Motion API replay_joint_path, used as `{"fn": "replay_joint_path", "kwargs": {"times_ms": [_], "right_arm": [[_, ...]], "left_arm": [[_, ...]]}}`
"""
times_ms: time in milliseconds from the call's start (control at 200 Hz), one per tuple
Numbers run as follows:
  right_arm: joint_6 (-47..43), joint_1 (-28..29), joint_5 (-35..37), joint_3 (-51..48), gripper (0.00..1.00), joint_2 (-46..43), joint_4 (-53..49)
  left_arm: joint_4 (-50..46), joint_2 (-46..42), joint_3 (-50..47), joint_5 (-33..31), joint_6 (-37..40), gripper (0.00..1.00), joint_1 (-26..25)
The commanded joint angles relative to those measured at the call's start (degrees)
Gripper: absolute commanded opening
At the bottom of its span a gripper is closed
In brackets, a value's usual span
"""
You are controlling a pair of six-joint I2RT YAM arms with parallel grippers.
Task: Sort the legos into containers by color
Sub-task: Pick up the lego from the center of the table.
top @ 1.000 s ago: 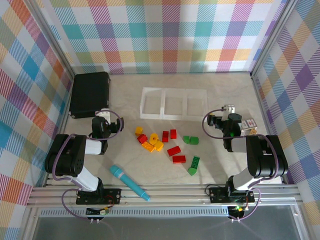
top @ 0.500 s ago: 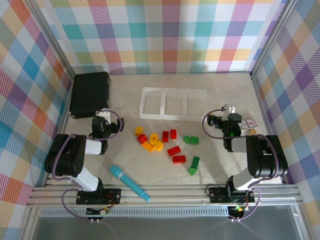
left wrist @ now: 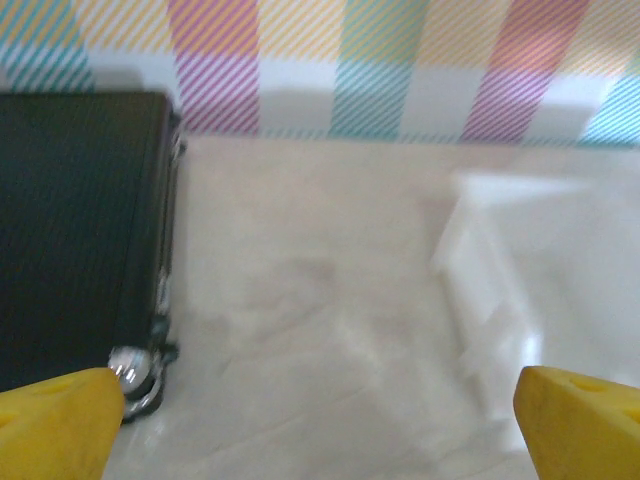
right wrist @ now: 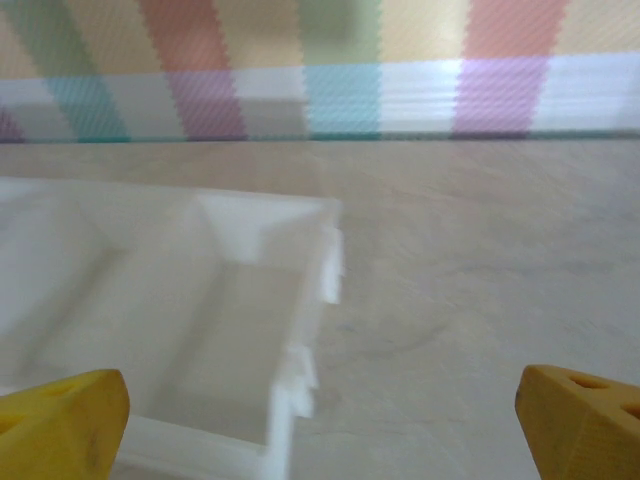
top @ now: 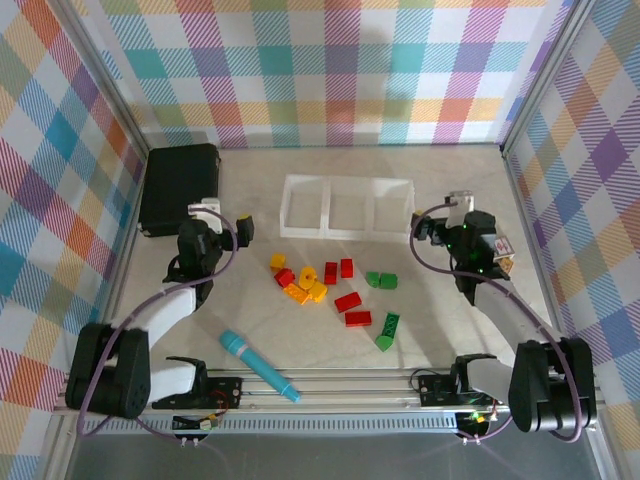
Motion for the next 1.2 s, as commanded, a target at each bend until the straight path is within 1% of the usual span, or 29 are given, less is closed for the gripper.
{"fn": "replay_joint_path", "kwargs": {"times_ms": [0, 95, 185, 225, 260, 355, 460, 525, 580, 635, 700, 850, 1005, 1140, 1195], "right_arm": [[-5.4, 6.1, -2.2, 6.6, 0.99, 0.5, -17.3], [-14.6, 11.9, -0.6, 12.4, 0.99, 2.2, -26.2], [-27.0, 17.3, -1.2, 15.1, 0.99, 2.1, -32.9], [-31.6, 18.6, -1.2, 15.6, 0.99, 1.7, -35.7], [-34.8, 19.0, -0.6, 15.9, 0.99, 1.3, -37.5], [-38.5, 18.9, 3.2, 15.7, 0.99, -0.3, -42.3], [-42.9, 18.9, 4.0, 14.1, 0.99, -2.7, -50.8], [-45.5, 18.9, 3.9, 11.7, 0.99, -5.2, -54.0], [-46.9, 19.0, 3.7, 8.8, 0.99, -8.3, -53.6], [-47.4, 19.0, 0.9, 6.8, 0.99, -11.0, -54.0], [-47.3, 19.0, -1.4, 5.0, 0.99, -13.0, -53.3], [-48.6, 18.9, -3.8, 4.2, 0.99, -11.4, -52.0], [-49.9, 18.8, -4.5, 3.9, 0.99, -6.5, -46.5], [-50.8, 18.1, -5.9, 2.3, 0.99, -4.4, -39.2], [-51.6, 17.6, -6.5, 2.7, 0.99, -2.5, -38.6]], "left_arm": [[-5.1, -3.5, 0.2, 2.3, -4.1, 1.00, -2.1], [-8.9, -5.2, 1.6, 3.3, -3.4, 1.00, -4.0], [-10.6, -6.6, 2.1, 3.3, -1.8, 1.00, -6.2], [-10.1, -7.1, 1.9, 3.5, -1.5, 1.00, -7.0], [-9.4, -7.4, 1.5, 3.8, -1.5, 1.00, -7.8], [-8.1, -8.3, 1.1, 4.8, -1.9, 1.00, -8.8], [-7.4, -9.6, 0.4, 5.3, -2.2, 1.00, -9.3], [-6.0, -10.6, -0.5, 4.8, -2.2, 1.00, -9.3], [-3.8, -11.4, -1.6, 3.1, -2.9, 1.00, -9.4], [-1.6, -12.3, -2.8, -1.0, -4.9, 1.00, -9.4], [1.0, -13.1, -4.2, -1.7, -5.2, 1.00, -9.4], [2.5, -14.3, -5.2, 0.6, -5.4, 0.99, -9.4], [3.1, -16.4, -6.4, 5.2, -4.4, 1.00, -9.4], [1.9, -17.8, -6.6, 7.1, -3.8, 1.00, -9.4], [1.8, -18.1, -6.8, 7.5, -3.7, 1.00, -9.5]]}}
